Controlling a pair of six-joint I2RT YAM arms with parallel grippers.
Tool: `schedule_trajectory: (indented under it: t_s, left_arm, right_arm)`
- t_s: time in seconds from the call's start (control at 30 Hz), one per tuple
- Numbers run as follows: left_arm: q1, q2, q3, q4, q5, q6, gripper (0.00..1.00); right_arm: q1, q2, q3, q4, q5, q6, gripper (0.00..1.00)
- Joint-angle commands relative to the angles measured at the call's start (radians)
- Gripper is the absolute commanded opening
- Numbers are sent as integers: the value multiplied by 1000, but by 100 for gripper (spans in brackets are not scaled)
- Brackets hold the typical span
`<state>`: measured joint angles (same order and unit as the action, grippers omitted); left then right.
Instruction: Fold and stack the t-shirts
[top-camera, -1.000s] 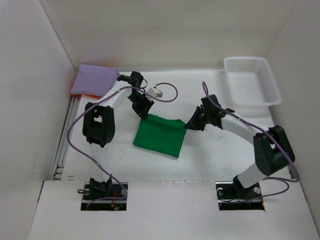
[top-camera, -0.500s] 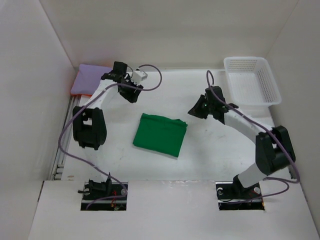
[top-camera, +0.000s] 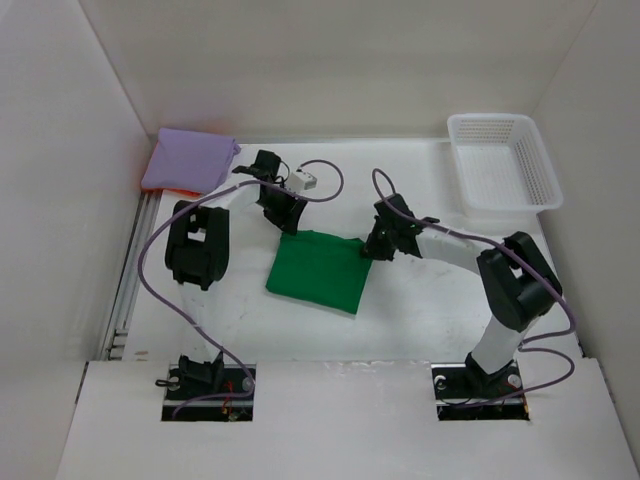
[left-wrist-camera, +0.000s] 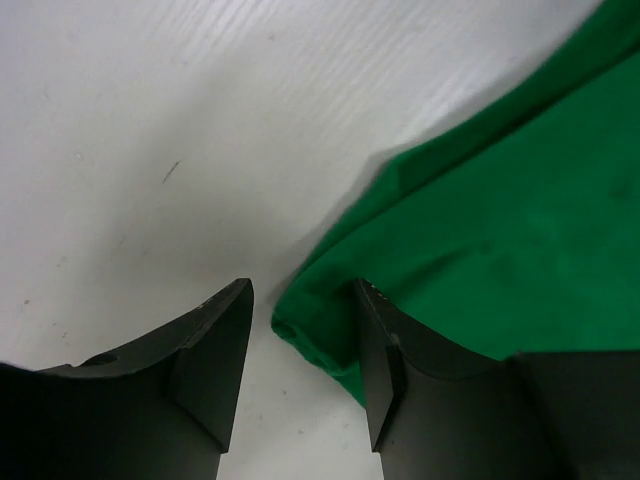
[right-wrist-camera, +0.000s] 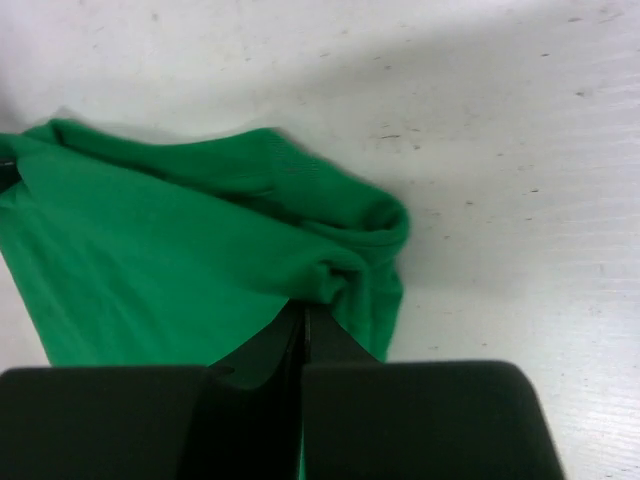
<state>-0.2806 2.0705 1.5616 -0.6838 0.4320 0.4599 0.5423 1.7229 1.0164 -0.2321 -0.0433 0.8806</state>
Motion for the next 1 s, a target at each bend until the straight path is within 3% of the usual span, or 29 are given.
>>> schedule_trajectory:
  t_s: [0.0, 0.27, 0.5, 0.57, 0.6, 0.7, 0.97]
  left_arm:
    - [33, 17, 72, 24, 5, -62, 42]
    - [65, 5, 78, 52, 1, -145, 44]
    - [82, -222, 38, 46, 7, -173, 51]
    - [83, -288, 6, 29, 13, -182, 70]
    - [79, -314, -15, 9, 22, -179, 100]
    - [67, -357, -102, -68, 74, -164, 100]
    - [74, -291, -279, -102, 90, -156, 100]
  right_arm:
    - [-14, -3, 39, 30, 80, 27, 0]
    - [-45, -5, 31, 71, 85, 38, 0]
    - [-64, -74, 30, 76, 66, -14, 7]
    - [-58, -144, 11, 60, 66, -38, 15]
    - [-58, -184, -5, 48, 72, -48, 21]
    - [-34, -310, -71, 1, 94, -63, 32]
    - [8, -528, -248, -30, 109, 0, 35]
